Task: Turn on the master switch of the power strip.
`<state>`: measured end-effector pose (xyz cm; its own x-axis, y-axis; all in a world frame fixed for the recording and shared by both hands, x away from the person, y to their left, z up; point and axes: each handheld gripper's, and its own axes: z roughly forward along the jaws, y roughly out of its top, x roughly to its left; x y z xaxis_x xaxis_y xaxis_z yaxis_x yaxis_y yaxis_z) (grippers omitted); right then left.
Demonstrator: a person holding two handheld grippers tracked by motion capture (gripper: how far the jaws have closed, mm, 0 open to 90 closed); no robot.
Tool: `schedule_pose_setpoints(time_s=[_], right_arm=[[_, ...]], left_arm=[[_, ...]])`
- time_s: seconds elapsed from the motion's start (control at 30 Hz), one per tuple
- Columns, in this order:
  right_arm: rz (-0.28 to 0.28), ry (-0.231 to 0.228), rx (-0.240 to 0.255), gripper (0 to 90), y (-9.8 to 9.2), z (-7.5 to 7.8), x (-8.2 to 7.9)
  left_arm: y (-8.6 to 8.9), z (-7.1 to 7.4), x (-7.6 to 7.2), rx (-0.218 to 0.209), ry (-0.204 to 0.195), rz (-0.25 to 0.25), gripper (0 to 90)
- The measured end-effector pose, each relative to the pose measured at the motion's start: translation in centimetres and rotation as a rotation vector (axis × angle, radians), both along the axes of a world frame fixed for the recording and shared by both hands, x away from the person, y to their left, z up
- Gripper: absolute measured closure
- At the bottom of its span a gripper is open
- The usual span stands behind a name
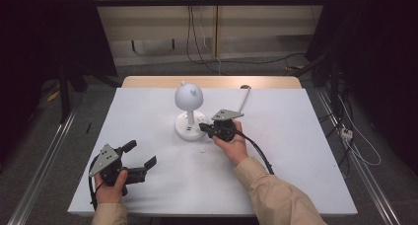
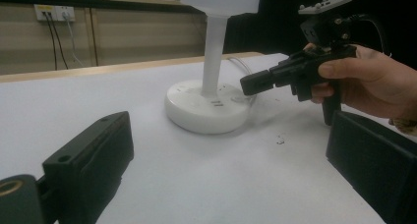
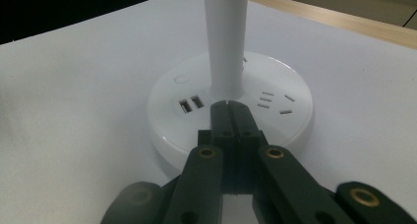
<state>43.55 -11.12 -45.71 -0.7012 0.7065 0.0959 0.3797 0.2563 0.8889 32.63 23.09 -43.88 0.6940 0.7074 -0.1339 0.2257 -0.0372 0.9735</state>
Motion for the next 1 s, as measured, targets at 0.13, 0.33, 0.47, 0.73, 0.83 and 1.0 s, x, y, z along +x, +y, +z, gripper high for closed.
schedule_pose_setpoints(time_s=[0.13,0.33,0.47,0.73,0.83,1.0], right_arm=[[0.001,0.000,0.001,90.0,-0.03,-0.02,0.08],[0.005,0.003,-0.001,90.0,0.10,-0.03,0.11],[0.007,0.003,-0.002,90.0,0.22,-0.05,0.18],[0.013,0.002,-0.003,90.0,0.54,-0.05,0.25],[0.018,0.001,-0.008,90.0,0.75,-0.11,0.23],[0.016,0.000,-0.013,90.0,0.80,-0.27,0.29]], left_arm=[[0.02,0.02,-0.01,0.000,-0.002,0.001,3.7],[0.02,0.01,-0.01,-0.001,-0.001,0.000,3.7],[0.06,0.01,0.00,0.001,-0.002,-0.001,3.7],[0.12,0.01,0.00,0.000,-0.002,0.004,3.7],[0.12,0.04,-0.02,0.000,-0.002,0.003,3.7],[0.14,0.02,-0.01,-0.003,-0.001,0.003,3.7]])
